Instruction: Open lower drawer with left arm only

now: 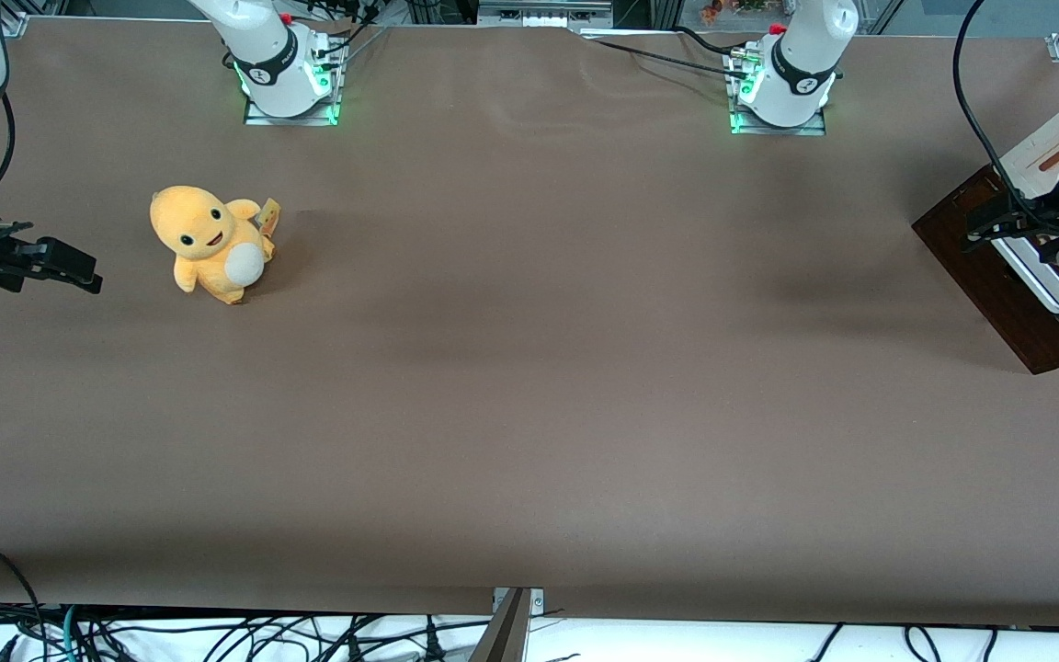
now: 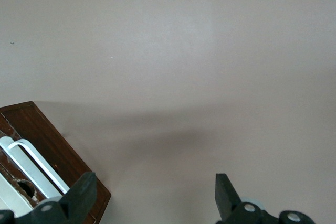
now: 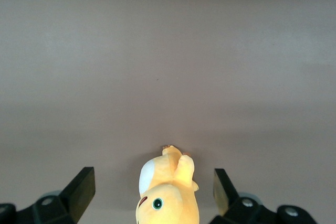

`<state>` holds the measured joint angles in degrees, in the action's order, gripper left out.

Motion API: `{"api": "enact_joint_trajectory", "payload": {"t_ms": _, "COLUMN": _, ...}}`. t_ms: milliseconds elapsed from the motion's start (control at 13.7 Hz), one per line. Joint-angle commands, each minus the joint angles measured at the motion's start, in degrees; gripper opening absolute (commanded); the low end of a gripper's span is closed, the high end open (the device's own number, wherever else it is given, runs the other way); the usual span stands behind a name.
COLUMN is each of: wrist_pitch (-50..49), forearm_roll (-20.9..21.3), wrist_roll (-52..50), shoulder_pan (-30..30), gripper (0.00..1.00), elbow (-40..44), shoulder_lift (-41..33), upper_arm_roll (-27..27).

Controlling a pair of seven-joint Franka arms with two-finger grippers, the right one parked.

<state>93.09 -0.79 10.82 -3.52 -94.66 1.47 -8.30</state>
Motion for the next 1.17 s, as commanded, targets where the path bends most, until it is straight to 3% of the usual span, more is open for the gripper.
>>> {"api": "enact_joint_trajectory", "payload": {"t_ms": 0, "wrist_pitch": -0.54, "forearm_roll": -0.17, "wrist_roll": 0.96, "shoulder_pan": 0.26, "gripper": 1.0, "elbow": 1.05, "shoulder_lift": 0.55, "upper_arm_roll": 0.13}}
{"api": "enact_joint_trajectory", "payload": {"t_ms": 728, "wrist_pitch": -0.63, "forearm_roll": -0.17, "wrist_roll": 0.35, "shoulder_pan": 0.26, "gripper": 1.0, "elbow": 1.05, "shoulder_lift": 1.42, "upper_arm_roll": 0.13}}
{"api": "enact_joint_trajectory", "payload": {"t_ms": 1093, "wrist_pitch": -0.72, "forearm_roll": -0.09, "wrist_roll": -7.55, "shoulder_pan": -0.18, "gripper": 1.0, "elbow": 1.23, "shoulder_lift": 6.69, "upper_arm_roll": 0.3}}
